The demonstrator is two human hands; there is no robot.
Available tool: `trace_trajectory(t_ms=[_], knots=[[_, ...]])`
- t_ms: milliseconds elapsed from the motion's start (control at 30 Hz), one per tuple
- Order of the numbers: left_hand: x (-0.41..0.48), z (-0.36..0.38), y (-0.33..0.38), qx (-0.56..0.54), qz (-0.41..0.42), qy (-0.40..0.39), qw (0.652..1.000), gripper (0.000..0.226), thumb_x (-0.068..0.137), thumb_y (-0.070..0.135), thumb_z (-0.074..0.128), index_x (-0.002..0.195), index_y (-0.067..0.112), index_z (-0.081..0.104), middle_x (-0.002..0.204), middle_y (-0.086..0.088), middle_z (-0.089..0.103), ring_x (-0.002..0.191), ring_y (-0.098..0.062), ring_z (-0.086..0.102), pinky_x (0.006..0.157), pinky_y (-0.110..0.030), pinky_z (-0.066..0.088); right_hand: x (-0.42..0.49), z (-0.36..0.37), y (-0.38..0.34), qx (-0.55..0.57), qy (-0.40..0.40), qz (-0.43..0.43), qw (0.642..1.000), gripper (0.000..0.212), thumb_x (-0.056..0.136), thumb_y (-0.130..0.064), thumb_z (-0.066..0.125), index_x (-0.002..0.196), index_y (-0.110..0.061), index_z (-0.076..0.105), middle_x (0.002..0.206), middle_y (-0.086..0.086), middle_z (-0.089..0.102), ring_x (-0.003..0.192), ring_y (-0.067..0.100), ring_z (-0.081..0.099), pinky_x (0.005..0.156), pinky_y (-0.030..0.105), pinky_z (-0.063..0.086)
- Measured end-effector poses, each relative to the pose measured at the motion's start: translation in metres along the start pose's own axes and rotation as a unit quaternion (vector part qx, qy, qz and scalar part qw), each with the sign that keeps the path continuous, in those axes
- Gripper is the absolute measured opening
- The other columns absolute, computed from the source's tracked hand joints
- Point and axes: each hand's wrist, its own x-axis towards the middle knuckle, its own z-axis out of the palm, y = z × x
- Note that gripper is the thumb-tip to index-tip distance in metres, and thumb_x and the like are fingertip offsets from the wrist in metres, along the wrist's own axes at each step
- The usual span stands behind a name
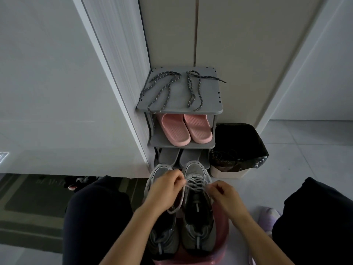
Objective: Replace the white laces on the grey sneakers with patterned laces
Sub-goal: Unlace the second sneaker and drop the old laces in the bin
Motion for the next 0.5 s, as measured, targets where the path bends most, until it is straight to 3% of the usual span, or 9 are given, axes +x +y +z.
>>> trace_trajectory(t_ms=[33, 133, 267, 433, 500], knots=[[0.004, 0.008, -0.001, 0.002, -0.018, 0.024, 1.0, 0.013, 0.093, 0.028, 0.051, 0.099, 0.019, 0.058, 0.097, 0.005, 0.061, 0.082, -0.009, 0.058, 0.075, -0.027, 0.046, 0.001, 0.0, -0.002, 0.024, -0.004, 0.014, 1.0, 0.021, 0.09, -0.018, 0.057, 0.072, -0.007, 0.058, 0.063, 0.004, 0.056, 0.053, 0.01, 0.048, 0.047, 0.012, 0.036], [0.012, 0.027, -0.006, 0.001, -0.047, -0.016, 0.999, 0.019, 0.092, 0.022, 0.054, 0.109, 0.015, 0.06, 0.112, -0.001, 0.061, 0.098, -0.015, 0.059, 0.083, -0.024, 0.044, 0.004, 0.002, -0.003, 0.046, -0.022, 0.046, 0.998, 0.013, 0.091, -0.014, 0.056, 0.083, -0.004, 0.059, 0.06, 0.004, 0.057, 0.041, 0.002, 0.046, 0.041, 0.014, 0.035], [0.019, 0.029, -0.004, 0.001, -0.034, -0.022, 0.999, 0.016, 0.091, 0.019, 0.055, 0.104, 0.011, 0.061, 0.112, -0.004, 0.06, 0.099, -0.018, 0.059, 0.086, -0.025, 0.044, 0.007, 0.007, -0.004, 0.023, -0.032, 0.057, 0.998, 0.017, 0.086, -0.016, 0.063, 0.085, 0.0, 0.064, 0.073, 0.012, 0.064, 0.065, 0.017, 0.055, 0.063, 0.03, 0.043], [0.017, 0.026, -0.004, 0.083, 0.019, -0.024, 0.996, 0.003, 0.089, 0.013, 0.051, 0.09, 0.014, 0.048, 0.09, -0.003, 0.054, 0.082, -0.026, 0.058, 0.068, -0.035, 0.042, 0.007, 0.006, -0.008, -0.051, 0.001, 0.017, 0.999, 0.01, 0.083, -0.013, 0.061, 0.074, -0.011, 0.056, 0.066, -0.002, 0.056, 0.065, 0.014, 0.051, 0.057, 0.021, 0.038], [0.018, 0.022, -0.004, 0.171, 0.055, -0.011, 0.984, 0.006, 0.088, 0.011, 0.046, 0.092, 0.015, 0.046, 0.092, -0.004, 0.055, 0.082, -0.026, 0.056, 0.065, -0.033, 0.035, 0.007, 0.002, -0.01, -0.113, 0.015, -0.01, 0.993, 0.014, 0.082, -0.012, 0.06, 0.074, -0.014, 0.049, 0.066, -0.005, 0.053, 0.063, 0.012, 0.049, 0.053, 0.018, 0.035]])
